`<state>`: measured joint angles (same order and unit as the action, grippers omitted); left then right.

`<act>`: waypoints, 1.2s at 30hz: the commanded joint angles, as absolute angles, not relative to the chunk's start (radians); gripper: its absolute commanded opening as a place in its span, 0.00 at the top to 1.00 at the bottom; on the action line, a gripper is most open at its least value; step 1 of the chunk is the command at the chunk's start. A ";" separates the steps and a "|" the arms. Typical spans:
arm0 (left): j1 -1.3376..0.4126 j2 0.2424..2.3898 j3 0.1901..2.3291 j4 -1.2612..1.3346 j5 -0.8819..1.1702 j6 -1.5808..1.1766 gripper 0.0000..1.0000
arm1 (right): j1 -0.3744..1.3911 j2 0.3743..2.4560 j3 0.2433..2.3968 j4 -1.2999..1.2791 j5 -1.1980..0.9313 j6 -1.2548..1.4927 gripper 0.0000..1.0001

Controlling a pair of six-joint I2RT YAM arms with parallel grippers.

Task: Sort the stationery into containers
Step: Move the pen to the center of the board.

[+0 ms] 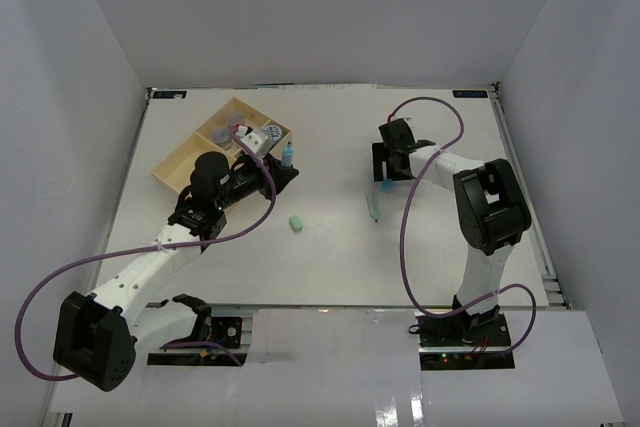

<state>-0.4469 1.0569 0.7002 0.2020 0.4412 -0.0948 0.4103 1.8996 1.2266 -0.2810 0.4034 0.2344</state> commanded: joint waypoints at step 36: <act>-0.440 1.078 0.735 0.213 0.554 -0.120 1.00 | 0.377 1.714 0.991 -0.302 0.454 0.301 0.00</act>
